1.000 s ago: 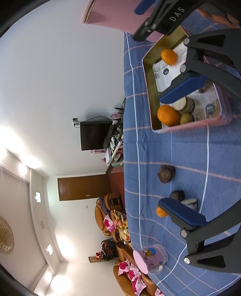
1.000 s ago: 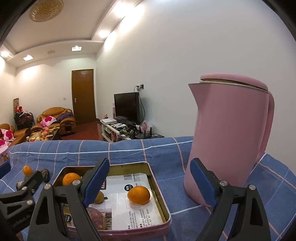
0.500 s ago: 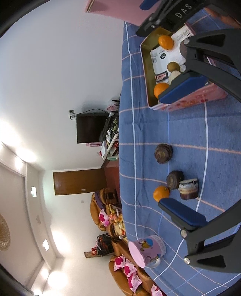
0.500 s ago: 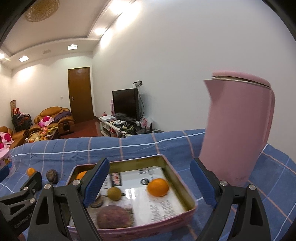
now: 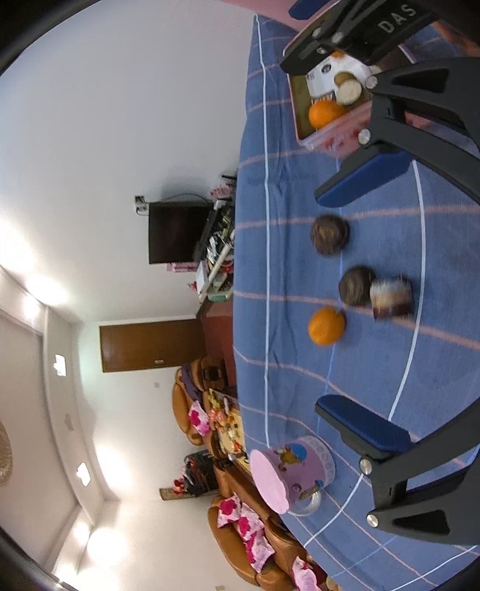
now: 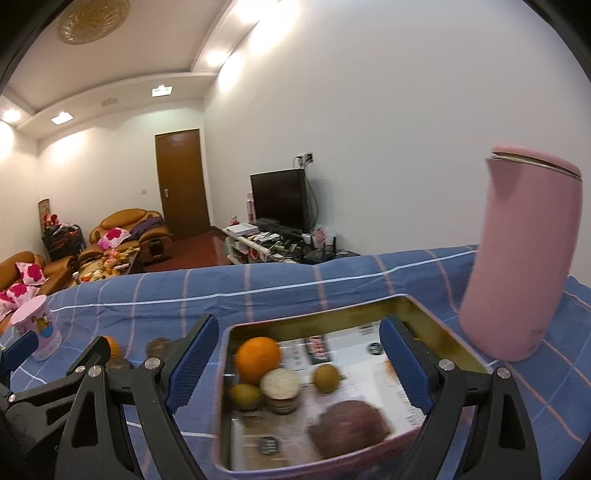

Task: Organize fruits
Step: 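Grasp the brown-and-white cylindrical snack with the left tool while the right grasps a dark brown fruit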

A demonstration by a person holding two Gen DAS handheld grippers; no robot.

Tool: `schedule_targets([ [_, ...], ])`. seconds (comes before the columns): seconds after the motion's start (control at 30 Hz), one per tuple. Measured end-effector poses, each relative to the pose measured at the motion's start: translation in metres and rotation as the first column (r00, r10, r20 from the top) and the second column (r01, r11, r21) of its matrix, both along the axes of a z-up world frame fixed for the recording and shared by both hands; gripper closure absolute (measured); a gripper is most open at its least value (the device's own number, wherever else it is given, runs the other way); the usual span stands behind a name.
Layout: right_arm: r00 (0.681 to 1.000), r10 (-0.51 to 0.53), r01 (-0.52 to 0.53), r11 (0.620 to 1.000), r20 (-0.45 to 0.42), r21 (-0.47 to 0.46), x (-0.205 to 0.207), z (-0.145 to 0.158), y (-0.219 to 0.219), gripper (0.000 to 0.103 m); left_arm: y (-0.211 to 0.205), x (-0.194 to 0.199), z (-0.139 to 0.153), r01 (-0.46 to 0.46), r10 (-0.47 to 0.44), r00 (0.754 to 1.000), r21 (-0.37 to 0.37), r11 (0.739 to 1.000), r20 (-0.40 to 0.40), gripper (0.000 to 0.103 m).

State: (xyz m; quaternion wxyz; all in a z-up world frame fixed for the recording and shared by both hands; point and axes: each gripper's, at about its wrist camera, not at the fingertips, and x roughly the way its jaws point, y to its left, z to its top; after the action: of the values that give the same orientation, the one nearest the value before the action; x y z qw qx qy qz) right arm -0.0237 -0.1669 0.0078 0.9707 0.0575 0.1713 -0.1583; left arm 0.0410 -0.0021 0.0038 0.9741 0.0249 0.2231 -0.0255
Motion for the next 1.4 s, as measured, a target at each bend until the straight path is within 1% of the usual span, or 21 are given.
schedule_targets([
  [0.13, 1.000, 0.019, -0.019, 0.999, -0.013, 0.035, 0.013, -0.003, 0.016, 0.013, 0.020, 0.013, -0.004, -0.024, 0.024, 0.999, -0.007, 1.000, -0.039, 0.000],
  [0.2, 0.999, 0.028, -0.027, 0.998, -0.020, 0.061, 0.020, -0.004, 0.023, 0.013, 0.032, 0.022, -0.007, -0.038, 0.039, 0.997, 0.016, 0.999, -0.068, 0.000],
  [0.3, 0.999, 0.040, -0.039, 0.997, -0.021, 0.065, 0.026, -0.006, 0.030, 0.013, 0.047, 0.038, -0.014, -0.069, 0.074, 0.989, 0.047, 0.997, -0.124, 0.000],
  [0.4, 0.998, 0.059, -0.058, 0.997, -0.013, 0.056, 0.027, -0.007, 0.036, 0.013, 0.066, 0.050, -0.019, -0.098, 0.098, 0.978, 0.007, 0.995, -0.182, 0.000],
  [0.47, 0.997, 0.070, -0.070, 0.996, -0.007, 0.053, 0.025, -0.006, 0.037, 0.013, 0.073, 0.053, -0.021, -0.108, 0.104, 0.974, -0.010, 0.994, -0.204, 0.000],
  [0.53, 0.997, 0.083, -0.082, 0.994, -0.008, 0.065, 0.024, -0.007, 0.037, 0.013, 0.073, 0.053, -0.021, -0.086, 0.079, 0.974, -0.028, 0.996, -0.212, 0.001],
  [0.6, 0.995, 0.095, -0.092, 0.992, -0.021, 0.089, 0.024, -0.008, 0.035, 0.013, 0.063, 0.048, -0.019, -0.020, 0.009, 0.977, -0.050, 0.999, -0.213, 0.001],
  [0.63, 0.995, 0.096, -0.094, 0.991, -0.024, 0.099, 0.024, -0.008, 0.034, 0.013, 0.059, 0.046, -0.018, 0.006, -0.016, 0.978, -0.048, 0.999, -0.210, 0.001],
  [0.73, 0.995, 0.096, -0.092, 0.989, -0.028, 0.117, 0.023, -0.010, 0.030, 0.013, 0.035, 0.038, -0.019, 0.095, -0.094, 0.974, -0.006, 0.995, -0.204, 0.001],
  [0.77, 0.995, 0.091, -0.087, 0.989, -0.033, 0.116, 0.024, -0.010, 0.029, 0.013, 0.025, 0.036, -0.022, 0.130, -0.124, 0.969, 0.011, 0.991, -0.212, 0.003],
  [0.8, 0.996, 0.086, -0.081, 0.990, -0.037, 0.113, 0.025, -0.010, 0.029, 0.013, 0.018, 0.036, -0.024, 0.155, -0.145, 0.964, 0.026, 0.988, -0.222, 0.008],
  [0.87, 0.996, 0.078, -0.072, 0.991, -0.043, 0.109, 0.025, -0.010, 0.030, 0.013, 0.009, 0.038, -0.030, 0.178, -0.158, 0.953, 0.055, 0.983, -0.258, 0.015],
  [0.9, 0.996, 0.076, -0.071, 0.992, -0.044, 0.107, 0.025, -0.010, 0.030, 0.013, 0.007, 0.040, -0.031, 0.183, -0.161, 0.948, 0.055, 0.982, -0.273, 0.020],
  [0.93, 0.996, 0.075, -0.070, 0.992, -0.045, 0.105, 0.025, -0.010, 0.030, 0.013, 0.007, 0.040, -0.031, 0.184, -0.163, 0.946, 0.048, 0.982, -0.282, 0.024],
  [1.0, 0.996, 0.077, -0.072, 0.992, -0.046, 0.101, 0.025, -0.010, 0.030, 0.013, 0.013, 0.045, -0.035, 0.177, -0.164, 0.936, 0.016, 0.984, -0.310, 0.025],
  [1.1, 0.996, 0.079, -0.075, 0.993, -0.048, 0.096, 0.025, -0.010, 0.032, 0.013, 0.020, 0.057, -0.047, 0.180, -0.184, 0.897, -0.047, 0.983, -0.401, 0.024],
  [1.17, 0.995, 0.080, -0.075, 0.993, -0.050, 0.095, 0.024, -0.010, 0.032, 0.013, 0.026, 0.061, -0.052, 0.171, -0.192, 0.879, -0.088, 0.981, -0.436, 0.032],
  [1.23, 0.995, 0.082, -0.077, 0.992, -0.054, 0.100, 0.025, -0.010, 0.032, 0.013, 0.032, 0.061, -0.052, 0.146, -0.177, 0.885, -0.104, 0.984, -0.431, 0.050],
  [1.27, 0.995, 0.083, -0.077, 0.992, -0.057, 0.103, 0.026, -0.010, 0.031, 0.013, 0.034, 0.061, -0.051, 0.143, -0.179, 0.885, -0.113, 0.983, -0.430, 0.057],
  [1.3, 0.994, 0.085, -0.078, 0.991, -0.062, 0.106, 0.026, -0.010, 0.030, 0.013, 0.036, 0.061, -0.051, 0.139, -0.176, 0.886, -0.115, 0.984, -0.428, 0.061],
  [1.4, 0.994, 0.089, -0.081, 0.991, -0.069, 0.110, 0.028, -0.011, 0.030, 0.013, 0.044, 0.062, -0.050, 0.116, -0.160, 0.892, -0.128, 0.985, -0.422, 0.061],
])
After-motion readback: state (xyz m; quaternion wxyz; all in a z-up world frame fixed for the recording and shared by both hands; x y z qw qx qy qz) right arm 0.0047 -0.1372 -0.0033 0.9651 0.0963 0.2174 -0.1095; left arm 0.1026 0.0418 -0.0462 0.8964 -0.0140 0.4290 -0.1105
